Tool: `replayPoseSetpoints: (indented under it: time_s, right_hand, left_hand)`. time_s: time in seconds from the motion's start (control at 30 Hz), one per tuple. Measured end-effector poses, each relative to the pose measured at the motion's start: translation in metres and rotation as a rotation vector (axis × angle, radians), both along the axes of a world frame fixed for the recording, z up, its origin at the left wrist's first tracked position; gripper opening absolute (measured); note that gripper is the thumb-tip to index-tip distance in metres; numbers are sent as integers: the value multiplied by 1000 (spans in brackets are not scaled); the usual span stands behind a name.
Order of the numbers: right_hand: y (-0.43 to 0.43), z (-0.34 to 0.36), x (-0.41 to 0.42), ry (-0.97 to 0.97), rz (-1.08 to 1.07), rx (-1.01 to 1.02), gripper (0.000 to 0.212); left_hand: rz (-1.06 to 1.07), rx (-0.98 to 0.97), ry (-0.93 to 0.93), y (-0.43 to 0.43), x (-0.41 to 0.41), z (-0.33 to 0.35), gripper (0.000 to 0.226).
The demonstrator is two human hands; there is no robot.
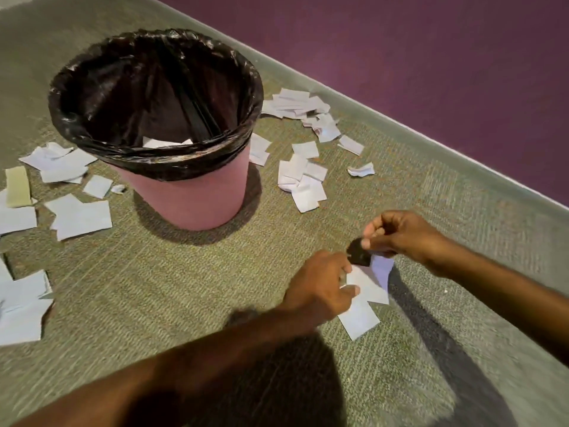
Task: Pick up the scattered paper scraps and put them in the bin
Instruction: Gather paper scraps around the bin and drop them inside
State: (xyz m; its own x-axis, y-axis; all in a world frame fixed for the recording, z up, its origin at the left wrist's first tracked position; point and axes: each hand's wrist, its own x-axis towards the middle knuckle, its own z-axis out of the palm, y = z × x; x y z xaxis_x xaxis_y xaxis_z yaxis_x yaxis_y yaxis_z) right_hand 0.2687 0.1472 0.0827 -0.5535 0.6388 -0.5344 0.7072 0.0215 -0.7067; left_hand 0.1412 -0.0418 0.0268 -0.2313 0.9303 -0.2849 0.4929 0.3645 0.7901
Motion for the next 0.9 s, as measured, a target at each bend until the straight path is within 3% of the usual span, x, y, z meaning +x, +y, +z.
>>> replayPoseSetpoints:
  time_s: [0.1, 0.17, 0.27, 0.4, 0.57, 0.67, 0.77, 0.9]
  right_hand:
    - [-3, -29, 25, -104, 229, 174, 30]
    - [-9, -45, 34, -224, 441, 365, 45]
    - [-21, -61, 38, -313, 622, 540, 75]
    - [-25, -75, 42, -372, 705, 614, 90]
    - [-26, -80, 39, -320, 696, 654, 81]
    - [-22, -81, 39, -278, 675, 654, 60]
    - [-18, -79, 38, -292, 649, 592, 30]
    - [-14, -75, 39, -316, 625, 563, 35]
  left_hand:
    - [-6, 11, 341, -13, 42, -38, 80]
    - [-31, -35, 474, -15, 58, -52, 96]
    - [-56, -74, 573, -14, 62, -61, 99]
    - [-46, -75, 593, -9, 64, -61, 98]
    - [-18, -98, 594, -7, 65, -63, 103]
    - [-1, -90, 587, -9, 65, -65, 98]
    - [30, -49, 556, -12, 62, -66, 82]
    - [31, 65, 456, -16, 51, -71, 51]
